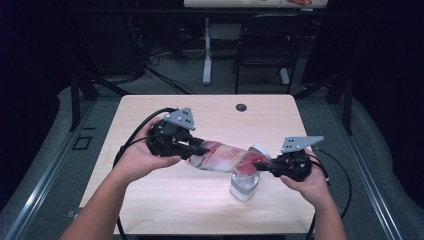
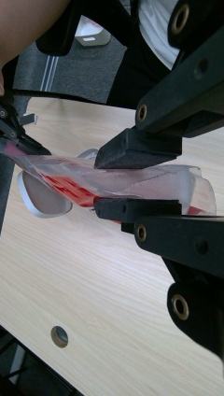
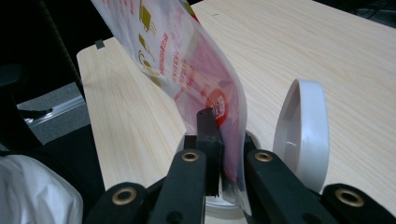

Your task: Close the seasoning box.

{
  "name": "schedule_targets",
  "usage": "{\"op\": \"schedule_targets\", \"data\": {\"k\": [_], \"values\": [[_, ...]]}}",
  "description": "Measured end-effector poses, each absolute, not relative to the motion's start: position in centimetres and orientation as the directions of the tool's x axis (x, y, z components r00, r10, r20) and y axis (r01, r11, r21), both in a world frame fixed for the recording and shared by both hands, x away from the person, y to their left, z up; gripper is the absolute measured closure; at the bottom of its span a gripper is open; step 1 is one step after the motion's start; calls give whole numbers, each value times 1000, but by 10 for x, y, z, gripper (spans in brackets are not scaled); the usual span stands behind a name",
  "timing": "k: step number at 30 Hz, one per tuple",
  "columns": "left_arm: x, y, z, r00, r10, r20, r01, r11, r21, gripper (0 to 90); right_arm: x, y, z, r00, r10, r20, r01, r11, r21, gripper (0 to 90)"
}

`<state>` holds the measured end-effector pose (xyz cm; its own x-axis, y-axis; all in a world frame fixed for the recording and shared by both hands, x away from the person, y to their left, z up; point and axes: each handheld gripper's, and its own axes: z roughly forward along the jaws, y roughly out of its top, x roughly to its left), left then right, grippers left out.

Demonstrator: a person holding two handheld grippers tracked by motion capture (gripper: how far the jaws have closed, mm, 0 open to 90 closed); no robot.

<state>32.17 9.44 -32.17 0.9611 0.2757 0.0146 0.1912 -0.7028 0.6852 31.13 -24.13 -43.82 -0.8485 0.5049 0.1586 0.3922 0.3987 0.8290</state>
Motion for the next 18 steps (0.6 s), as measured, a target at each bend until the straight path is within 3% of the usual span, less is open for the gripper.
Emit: {"op": "schedule_targets", "data": {"k": [18], "values": [[318, 98, -318, 959, 281, 23, 189, -702, 687, 749, 310, -237, -437, -856, 491, 161, 385, 397, 833, 886]]}}
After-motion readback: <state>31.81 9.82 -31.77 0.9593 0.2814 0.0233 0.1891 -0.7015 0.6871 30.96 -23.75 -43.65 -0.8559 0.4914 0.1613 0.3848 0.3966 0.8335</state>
